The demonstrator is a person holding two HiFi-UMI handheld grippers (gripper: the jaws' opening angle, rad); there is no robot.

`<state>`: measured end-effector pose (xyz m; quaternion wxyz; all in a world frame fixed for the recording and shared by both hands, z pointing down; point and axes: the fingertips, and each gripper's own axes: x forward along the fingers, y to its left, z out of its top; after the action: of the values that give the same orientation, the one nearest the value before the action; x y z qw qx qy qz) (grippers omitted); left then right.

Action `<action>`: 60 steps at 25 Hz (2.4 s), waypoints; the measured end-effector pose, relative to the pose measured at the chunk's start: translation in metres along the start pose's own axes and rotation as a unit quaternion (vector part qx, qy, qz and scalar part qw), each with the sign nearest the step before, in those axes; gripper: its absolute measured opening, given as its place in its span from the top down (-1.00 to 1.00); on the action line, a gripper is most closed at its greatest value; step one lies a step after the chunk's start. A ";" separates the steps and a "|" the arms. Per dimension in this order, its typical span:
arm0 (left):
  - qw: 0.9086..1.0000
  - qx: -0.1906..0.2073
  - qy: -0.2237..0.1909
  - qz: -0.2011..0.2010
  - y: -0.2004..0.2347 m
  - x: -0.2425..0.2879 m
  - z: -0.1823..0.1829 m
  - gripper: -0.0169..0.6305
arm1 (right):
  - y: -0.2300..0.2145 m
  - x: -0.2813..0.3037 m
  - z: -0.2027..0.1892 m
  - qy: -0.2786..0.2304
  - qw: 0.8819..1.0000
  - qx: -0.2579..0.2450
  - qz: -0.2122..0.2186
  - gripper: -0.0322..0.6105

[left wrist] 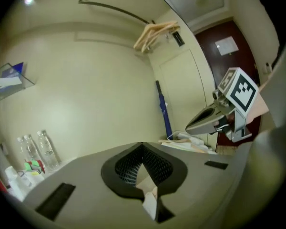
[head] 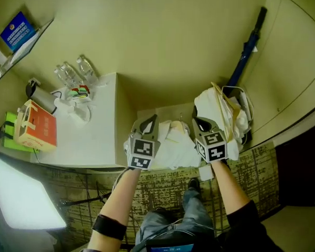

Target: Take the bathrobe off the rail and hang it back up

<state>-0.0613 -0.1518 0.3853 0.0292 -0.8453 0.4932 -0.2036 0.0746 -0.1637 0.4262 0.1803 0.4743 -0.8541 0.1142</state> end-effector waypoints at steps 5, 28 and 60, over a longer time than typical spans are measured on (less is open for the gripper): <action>0.999 -0.036 -0.015 0.019 0.021 -0.059 0.034 0.94 | 0.013 -0.042 0.045 -0.026 1.000 -0.008 -0.001 0.85; 0.984 -0.174 -0.033 0.030 0.021 -0.149 0.026 0.94 | 0.033 -0.128 0.049 -0.046 0.999 -0.026 -0.009 0.85; 0.992 -0.112 0.039 0.031 -0.012 -0.011 -0.029 0.94 | -0.026 0.016 -0.060 0.108 0.990 -0.068 0.066 0.18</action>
<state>-0.0672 -0.1325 0.4112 -0.0785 -0.8189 0.5396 -0.1792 0.1007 -0.1673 0.4875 0.2954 0.3888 -0.8647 0.1182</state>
